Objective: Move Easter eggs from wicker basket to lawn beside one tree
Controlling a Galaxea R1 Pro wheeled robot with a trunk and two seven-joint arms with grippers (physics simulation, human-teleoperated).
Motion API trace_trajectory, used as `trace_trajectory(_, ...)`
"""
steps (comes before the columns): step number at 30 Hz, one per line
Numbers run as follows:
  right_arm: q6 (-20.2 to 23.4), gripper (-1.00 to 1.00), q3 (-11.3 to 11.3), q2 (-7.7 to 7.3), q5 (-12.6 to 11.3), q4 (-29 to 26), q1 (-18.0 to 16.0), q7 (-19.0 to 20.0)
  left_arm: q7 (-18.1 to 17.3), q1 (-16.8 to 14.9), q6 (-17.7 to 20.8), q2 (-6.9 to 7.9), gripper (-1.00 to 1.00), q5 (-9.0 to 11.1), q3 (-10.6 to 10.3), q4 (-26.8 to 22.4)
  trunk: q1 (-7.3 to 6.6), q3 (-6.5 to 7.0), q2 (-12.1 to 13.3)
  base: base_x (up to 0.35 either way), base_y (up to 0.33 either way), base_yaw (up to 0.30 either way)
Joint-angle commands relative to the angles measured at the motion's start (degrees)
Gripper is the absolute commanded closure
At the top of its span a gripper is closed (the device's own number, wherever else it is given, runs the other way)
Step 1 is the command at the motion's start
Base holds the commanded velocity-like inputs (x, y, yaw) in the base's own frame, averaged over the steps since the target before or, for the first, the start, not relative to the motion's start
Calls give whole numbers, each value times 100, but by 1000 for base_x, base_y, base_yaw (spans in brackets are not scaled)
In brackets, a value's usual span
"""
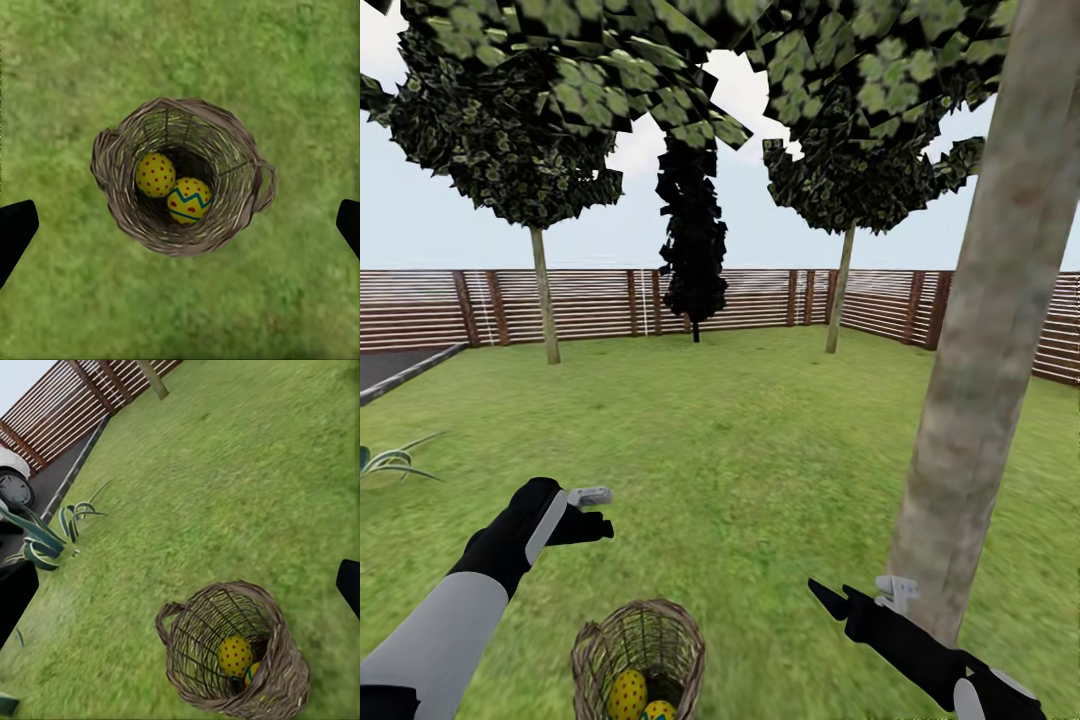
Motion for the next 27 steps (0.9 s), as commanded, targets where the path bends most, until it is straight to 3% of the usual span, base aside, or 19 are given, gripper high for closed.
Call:
trace_trajectory(1,41,-100,-13,7,-22,-3,-6,16,8,-4,16,9,-100,22,-23,-5,2,-8,-7,21,181,-75)
trace_trajectory(17,43,-100,-13,7,-27,-3,-8,16,8,-4,16,9,-100,24,-23,-5,2,-4,-7,2,25,-12)
trace_trajectory(27,46,-100,-16,7,-20,1,-7,16,8,-4,16,9,-100,23,-23,-5,2,47,-7,0,194,-167)
